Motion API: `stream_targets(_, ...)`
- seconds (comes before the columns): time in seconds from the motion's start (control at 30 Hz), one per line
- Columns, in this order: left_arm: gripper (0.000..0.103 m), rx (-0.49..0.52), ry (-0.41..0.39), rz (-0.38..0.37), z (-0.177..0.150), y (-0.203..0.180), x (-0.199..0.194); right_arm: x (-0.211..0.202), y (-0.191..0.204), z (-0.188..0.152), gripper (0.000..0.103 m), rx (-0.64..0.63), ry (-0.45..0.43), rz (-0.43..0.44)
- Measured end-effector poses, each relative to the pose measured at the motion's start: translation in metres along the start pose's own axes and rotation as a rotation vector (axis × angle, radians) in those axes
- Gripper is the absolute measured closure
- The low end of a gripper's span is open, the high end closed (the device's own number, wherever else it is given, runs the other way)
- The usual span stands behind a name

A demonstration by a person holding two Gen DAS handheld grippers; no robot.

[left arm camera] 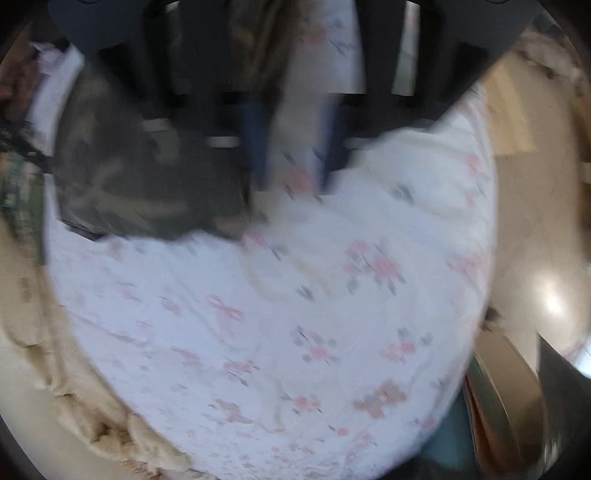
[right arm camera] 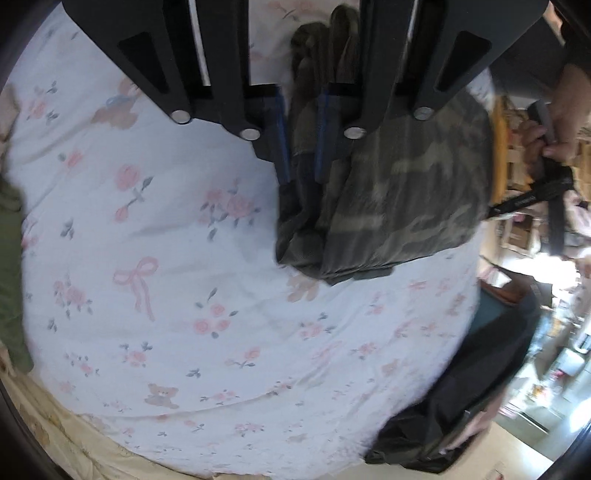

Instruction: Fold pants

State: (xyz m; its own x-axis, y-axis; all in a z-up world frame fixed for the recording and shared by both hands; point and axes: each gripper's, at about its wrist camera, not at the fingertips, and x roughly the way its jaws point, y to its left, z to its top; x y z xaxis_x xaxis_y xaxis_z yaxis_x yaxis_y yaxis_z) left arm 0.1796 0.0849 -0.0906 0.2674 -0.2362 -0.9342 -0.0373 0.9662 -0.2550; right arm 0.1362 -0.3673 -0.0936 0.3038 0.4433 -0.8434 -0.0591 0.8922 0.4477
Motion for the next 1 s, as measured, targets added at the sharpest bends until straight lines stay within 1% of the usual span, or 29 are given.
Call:
stream_targets(0.03, 0.031, -0.002, -0.009, -0.019, -0.006, 0.002, -0.002, -0.001, -0.001, -0.005, 0.031, 0.001, 0.004, 0.042)
stream_targets(0.07, 0.02, -0.004, -0.026, -0.027, -0.012, 0.005, -0.004, -0.001, -0.003, -0.012, 0.02, 0.009, 0.012, 0.081)
stream_targets(0.1, 0.014, -0.003, -0.027, -0.049, -0.019, 0.01, -0.004, -0.002, -0.005, -0.019, 0.014, 0.016, 0.014, 0.108)
stream_targets(0.17, 0.011, -0.03, 0.016, -0.112, -0.028, 0.019, 0.001, 0.005, -0.01, -0.03, 0.014, 0.034, 0.043, 0.146)
stream_targets(0.23, 0.011, -0.067, 0.089, -0.212, -0.037, 0.027, 0.011, 0.016, -0.014, -0.039, 0.014, 0.065, 0.095, 0.175)
stream_targets(0.3, 0.011, -0.073, 0.112, -0.262, -0.042, 0.027, 0.013, 0.028, -0.011, -0.041, 0.014, 0.073, 0.144, 0.216)
stream_targets(0.37, 0.011, -0.051, 0.082, -0.243, -0.043, 0.025, 0.008, 0.035, -0.006, -0.042, 0.014, 0.069, 0.165, 0.253)
stream_targets(0.43, 0.011, -0.046, -0.003, -0.19, -0.041, 0.025, -0.005, 0.041, 0.0, -0.042, 0.013, 0.045, 0.17, 0.229)
stream_targets(0.5, 0.011, -0.063, -0.061, -0.155, -0.035, 0.028, -0.015, 0.044, 0.002, -0.041, 0.013, 0.026, 0.164, 0.2)
stream_targets(0.53, 0.011, -0.069, -0.079, -0.158, -0.033, 0.027, -0.019, 0.046, 0.001, -0.041, 0.013, 0.031, 0.168, 0.194)
stream_targets(0.57, 0.01, -0.07, -0.086, -0.178, -0.031, 0.025, -0.021, 0.046, -0.001, -0.042, 0.013, 0.036, 0.171, 0.195)
stream_targets(0.63, 0.01, -0.012, -0.044, -0.266, -0.032, 0.009, -0.019, 0.05, -0.003, -0.041, 0.013, 0.038, 0.181, 0.193)
stream_targets(0.67, 0.01, 0.018, -0.026, -0.29, -0.033, 0.001, -0.016, 0.05, -0.004, -0.041, 0.013, 0.037, 0.18, 0.192)
stream_targets(0.7, 0.009, 0.08, -0.011, -0.258, -0.039, -0.012, -0.011, 0.05, -0.005, -0.04, 0.013, 0.036, 0.178, 0.193)
stream_targets(0.73, 0.009, 0.119, 0.007, -0.199, -0.042, -0.02, -0.003, 0.05, -0.004, -0.04, 0.013, 0.035, 0.18, 0.194)
stream_targets(0.77, 0.009, 0.14, 0.045, -0.163, -0.046, -0.024, 0.007, 0.05, -0.004, -0.04, 0.013, 0.032, 0.179, 0.192)
stream_targets(0.83, 0.009, 0.133, 0.166, -0.15, -0.052, -0.026, 0.035, 0.052, -0.003, -0.04, 0.013, 0.03, 0.177, 0.192)
stream_targets(0.87, 0.009, 0.124, 0.215, -0.167, -0.056, -0.025, 0.045, 0.052, -0.004, -0.04, 0.013, 0.032, 0.177, 0.195)
stream_targets(0.9, 0.008, 0.121, 0.249, -0.176, -0.061, -0.027, 0.053, 0.052, -0.005, -0.041, 0.013, 0.035, 0.176, 0.195)
stream_targets(1.0, 0.005, 0.154, 0.249, -0.151, -0.066, -0.034, 0.055, 0.055, -0.01, -0.045, 0.008, 0.046, 0.187, 0.186)
